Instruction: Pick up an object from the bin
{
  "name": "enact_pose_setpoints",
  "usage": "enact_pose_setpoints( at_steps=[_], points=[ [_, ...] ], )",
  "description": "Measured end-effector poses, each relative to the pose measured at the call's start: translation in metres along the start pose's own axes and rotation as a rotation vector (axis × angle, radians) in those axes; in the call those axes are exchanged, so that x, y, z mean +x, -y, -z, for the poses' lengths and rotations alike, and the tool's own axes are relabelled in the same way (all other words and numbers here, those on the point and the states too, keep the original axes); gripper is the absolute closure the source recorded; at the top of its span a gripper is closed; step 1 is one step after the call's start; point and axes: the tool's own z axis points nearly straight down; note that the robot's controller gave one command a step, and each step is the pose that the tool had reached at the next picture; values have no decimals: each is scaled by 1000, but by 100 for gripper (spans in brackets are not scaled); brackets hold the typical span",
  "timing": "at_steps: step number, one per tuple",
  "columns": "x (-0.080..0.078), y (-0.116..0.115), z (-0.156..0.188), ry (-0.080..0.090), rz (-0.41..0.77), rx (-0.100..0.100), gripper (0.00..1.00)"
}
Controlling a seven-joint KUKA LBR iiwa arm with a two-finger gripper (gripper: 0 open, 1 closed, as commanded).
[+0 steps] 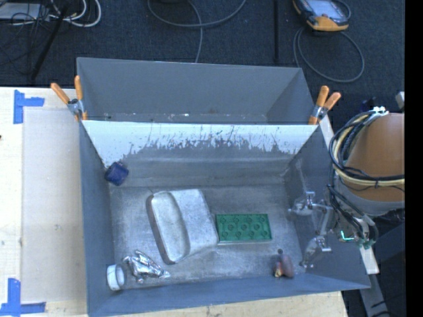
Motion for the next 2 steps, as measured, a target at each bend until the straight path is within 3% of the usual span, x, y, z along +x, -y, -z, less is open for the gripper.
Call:
enact_pose_setpoints(
  at_steps=[1, 2],
  points=[
    [-62, -63, -128, 17, -2, 2, 0],
    [-82, -47, -97, 12, -93, 2, 0]
  ],
)
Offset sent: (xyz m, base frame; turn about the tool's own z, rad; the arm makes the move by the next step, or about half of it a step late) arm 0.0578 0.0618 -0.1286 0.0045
